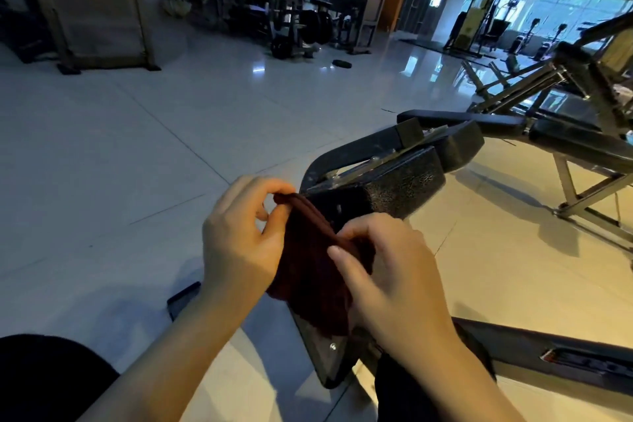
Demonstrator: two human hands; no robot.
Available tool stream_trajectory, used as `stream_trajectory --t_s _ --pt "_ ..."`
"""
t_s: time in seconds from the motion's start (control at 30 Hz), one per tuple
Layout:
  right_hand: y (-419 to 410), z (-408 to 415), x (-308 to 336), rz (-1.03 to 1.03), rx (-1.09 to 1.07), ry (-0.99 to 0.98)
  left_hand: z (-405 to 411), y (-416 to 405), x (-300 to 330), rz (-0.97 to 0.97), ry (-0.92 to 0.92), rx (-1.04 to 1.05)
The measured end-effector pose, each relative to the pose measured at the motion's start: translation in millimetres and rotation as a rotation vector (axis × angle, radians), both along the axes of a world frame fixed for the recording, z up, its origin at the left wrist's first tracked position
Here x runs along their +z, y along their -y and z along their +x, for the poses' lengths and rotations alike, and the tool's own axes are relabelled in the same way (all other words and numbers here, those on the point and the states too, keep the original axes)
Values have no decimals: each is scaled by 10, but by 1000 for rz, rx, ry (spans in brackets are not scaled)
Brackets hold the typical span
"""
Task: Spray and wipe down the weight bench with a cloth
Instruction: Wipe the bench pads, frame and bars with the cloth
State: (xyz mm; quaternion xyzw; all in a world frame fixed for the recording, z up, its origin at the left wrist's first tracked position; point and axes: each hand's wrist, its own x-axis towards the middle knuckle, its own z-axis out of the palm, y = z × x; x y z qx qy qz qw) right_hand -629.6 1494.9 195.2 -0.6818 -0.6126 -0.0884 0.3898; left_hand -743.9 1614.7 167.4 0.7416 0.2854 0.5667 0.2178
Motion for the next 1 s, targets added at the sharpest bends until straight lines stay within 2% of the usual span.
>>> stream_trajectory --t_s 0.03,0.17,0.27,0.33,0.43,0.57,0.83,0.93,1.0 --pt "-58 -77 -82 -4 -7 24 34 -8 -87 -26 38 22" --pt "-142 -147 -230 -19 -9 78 267 69 -218 -402 377 -3" --pt "-68 -6 -102 31 77 122 451 185 -229 -497 567 -42" --pt "-50 176 42 150 85 109 590 318 -224 -464 584 -53" --pt "-245 561 158 282 -47 36 803 532 -277 -462 577 -109" --pt "-575 829 -33 167 -119 -86 995 559 -345 -569 532 -74" --pt "-650 890 -111 198 -103 -122 1035 361 -532 -658 581 41" --pt "-654 881 -126 213 -112 -135 1010 445 -601 -602 580 58" --pt "-660 886 -130 230 -115 -143 1022 610 -549 -486 527 46"
